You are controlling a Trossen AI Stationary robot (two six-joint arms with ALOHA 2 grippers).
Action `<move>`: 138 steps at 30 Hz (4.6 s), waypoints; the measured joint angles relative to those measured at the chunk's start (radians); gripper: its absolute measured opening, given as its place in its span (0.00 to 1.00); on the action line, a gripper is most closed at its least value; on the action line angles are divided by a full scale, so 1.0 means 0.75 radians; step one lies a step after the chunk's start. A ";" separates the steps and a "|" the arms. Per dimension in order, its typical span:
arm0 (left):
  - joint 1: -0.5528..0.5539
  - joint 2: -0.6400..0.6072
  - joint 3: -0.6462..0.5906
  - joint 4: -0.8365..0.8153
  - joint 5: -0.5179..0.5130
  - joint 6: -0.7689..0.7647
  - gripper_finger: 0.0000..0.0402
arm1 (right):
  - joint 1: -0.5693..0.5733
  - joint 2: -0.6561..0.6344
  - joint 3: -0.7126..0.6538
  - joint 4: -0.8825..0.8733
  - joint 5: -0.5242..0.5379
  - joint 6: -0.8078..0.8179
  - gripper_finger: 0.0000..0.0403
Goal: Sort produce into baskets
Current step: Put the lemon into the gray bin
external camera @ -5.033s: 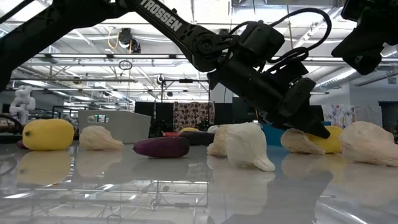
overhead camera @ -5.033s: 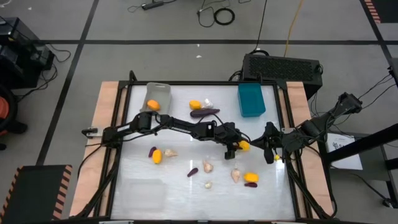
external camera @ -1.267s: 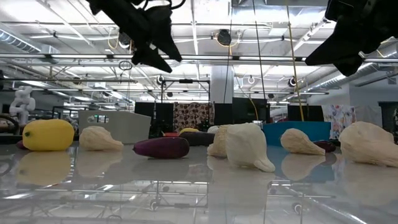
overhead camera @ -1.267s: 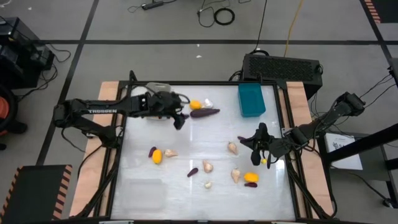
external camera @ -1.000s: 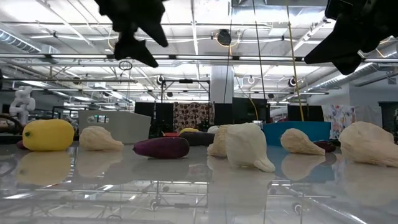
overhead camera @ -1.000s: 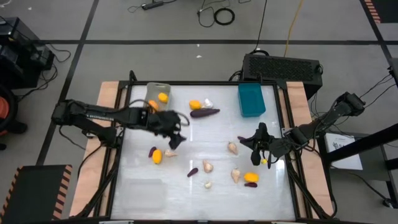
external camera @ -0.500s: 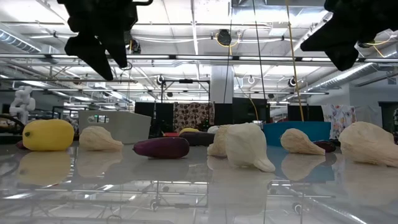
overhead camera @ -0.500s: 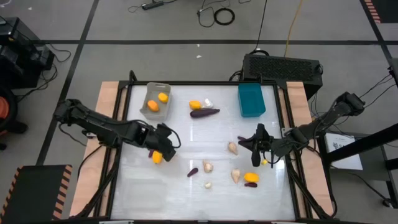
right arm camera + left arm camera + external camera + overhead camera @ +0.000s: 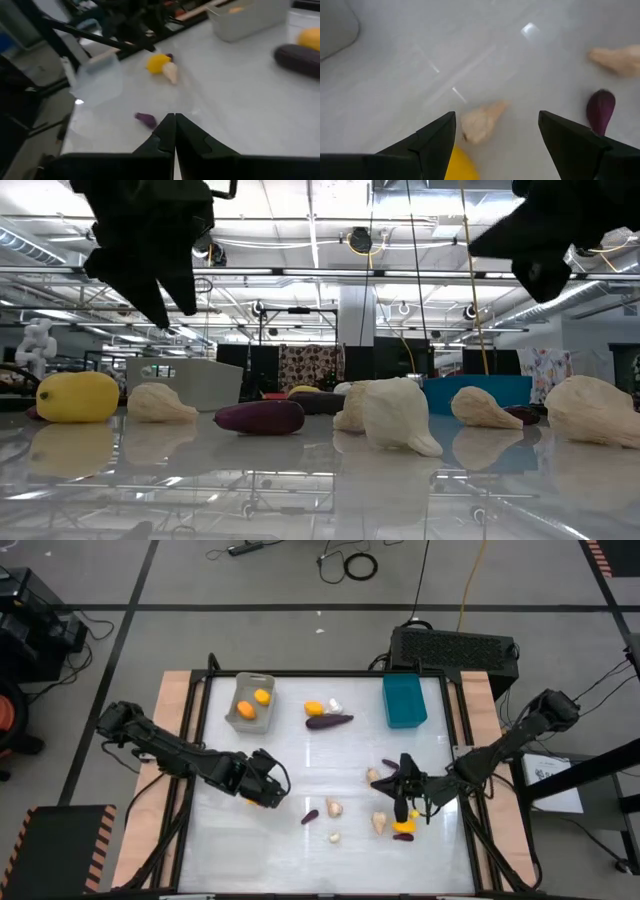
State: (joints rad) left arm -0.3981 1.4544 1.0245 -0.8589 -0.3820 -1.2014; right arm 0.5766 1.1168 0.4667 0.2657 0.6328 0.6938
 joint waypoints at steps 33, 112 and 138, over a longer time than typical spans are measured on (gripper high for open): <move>-0.210 0.244 -0.003 -0.003 -0.184 -0.472 0.72 | -0.001 0.057 0.000 0.149 -0.078 -0.104 0.00; 0.570 -0.067 0.117 -0.289 -0.273 0.629 0.45 | -0.001 0.057 0.001 -0.055 -0.089 -0.034 0.00; 1.111 -0.067 0.069 0.022 -0.130 1.057 0.45 | 0.000 0.057 0.001 -0.159 -0.148 -0.069 0.00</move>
State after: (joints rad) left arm 0.4351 1.4044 1.0760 -0.8421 -0.4797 -0.4088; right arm 0.5762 1.1595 0.4675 0.1464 0.5218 0.6419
